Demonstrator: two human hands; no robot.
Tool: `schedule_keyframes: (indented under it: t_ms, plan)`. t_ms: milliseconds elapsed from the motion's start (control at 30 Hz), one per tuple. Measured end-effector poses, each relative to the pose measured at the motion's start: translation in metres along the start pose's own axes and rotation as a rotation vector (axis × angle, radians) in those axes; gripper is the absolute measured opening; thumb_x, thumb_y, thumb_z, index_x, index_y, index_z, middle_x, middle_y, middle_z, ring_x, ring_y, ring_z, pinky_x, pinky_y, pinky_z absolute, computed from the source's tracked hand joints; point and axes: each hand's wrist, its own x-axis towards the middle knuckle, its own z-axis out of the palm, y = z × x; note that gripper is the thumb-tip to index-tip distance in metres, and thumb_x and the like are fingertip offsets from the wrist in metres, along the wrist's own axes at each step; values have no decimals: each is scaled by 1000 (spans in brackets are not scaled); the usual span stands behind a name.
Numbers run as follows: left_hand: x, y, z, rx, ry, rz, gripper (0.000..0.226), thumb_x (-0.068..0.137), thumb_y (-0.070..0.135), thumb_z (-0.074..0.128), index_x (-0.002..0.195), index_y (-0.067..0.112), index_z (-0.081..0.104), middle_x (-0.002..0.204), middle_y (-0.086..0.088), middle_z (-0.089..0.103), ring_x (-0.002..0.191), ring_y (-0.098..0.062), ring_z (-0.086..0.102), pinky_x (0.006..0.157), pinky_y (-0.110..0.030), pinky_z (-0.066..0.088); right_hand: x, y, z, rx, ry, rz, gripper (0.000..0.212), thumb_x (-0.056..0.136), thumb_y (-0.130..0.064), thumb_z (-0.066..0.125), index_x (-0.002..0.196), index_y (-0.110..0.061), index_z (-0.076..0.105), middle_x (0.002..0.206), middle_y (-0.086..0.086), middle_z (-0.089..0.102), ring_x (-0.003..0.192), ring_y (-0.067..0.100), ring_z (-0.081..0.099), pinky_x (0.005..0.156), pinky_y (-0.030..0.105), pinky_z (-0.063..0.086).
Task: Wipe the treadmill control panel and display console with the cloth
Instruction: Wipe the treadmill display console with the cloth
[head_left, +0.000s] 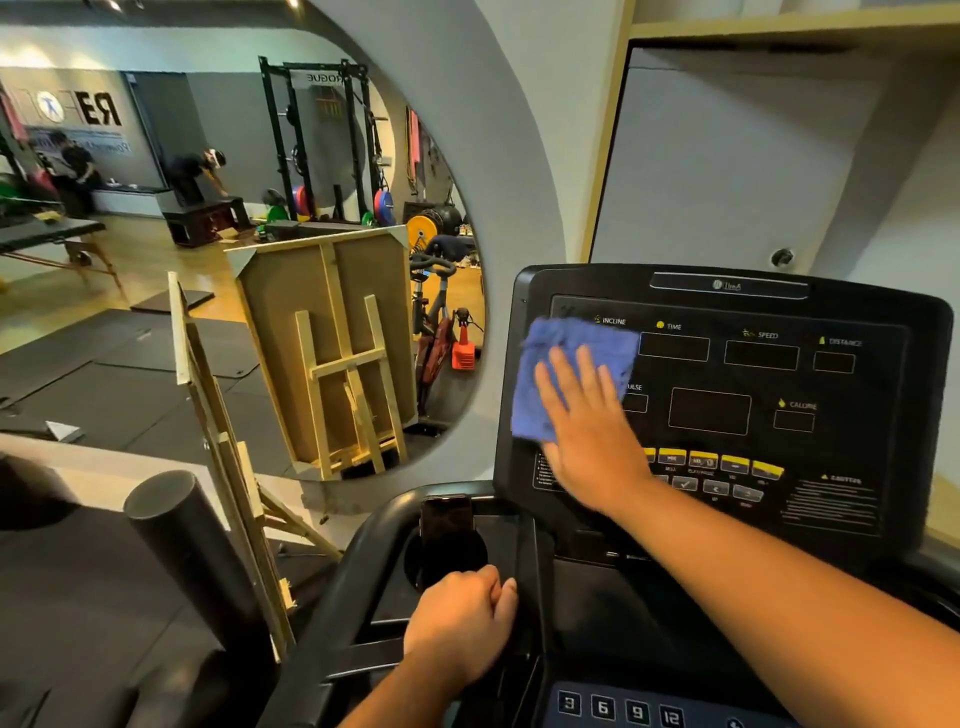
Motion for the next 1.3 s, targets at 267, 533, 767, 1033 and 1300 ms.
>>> schedule_keyframes:
  t_ms: [267,533,767,1033,1300]
  plan:
    - [-1,2,-1,-4,1,-9,45,100,57,33,83,21,55,81,3,64,76,-20,58,71,-35,42,-4,60,-10,-28,72,126,81,89,-30,56,156,-5,17,164,20,16,152,40,9,122,54,15]
    - [-3,6,-3,-5,15,-49,50,98,57,35,88,16,61,90,0,71,88,-25,67,73,-35,45,48,6,-8,-73,28,-211,74,96,-40,43,159,-13,16,167,14,7,153,41,-1,124,55,5]
    - [-3,6,-4,-2,37,-43,49,98,56,37,86,16,62,76,8,61,74,-17,57,71,-33,45,47,61,-24,-41,83,-69,79,91,-32,57,158,-11,20,166,13,16,154,35,7,124,51,12]
    - [-2,5,-2,7,22,-68,51,96,57,38,80,17,65,74,5,69,74,-15,66,73,-34,55,37,26,-2,-87,14,-380,76,90,-38,45,159,-15,22,167,10,12,154,37,4,124,52,4]
    - [-2,6,-1,-6,20,-88,49,97,54,42,75,15,61,62,5,60,62,-11,59,60,-29,45,54,60,-33,1,90,5,74,94,-36,53,158,-13,25,166,11,19,154,36,9,123,52,12]
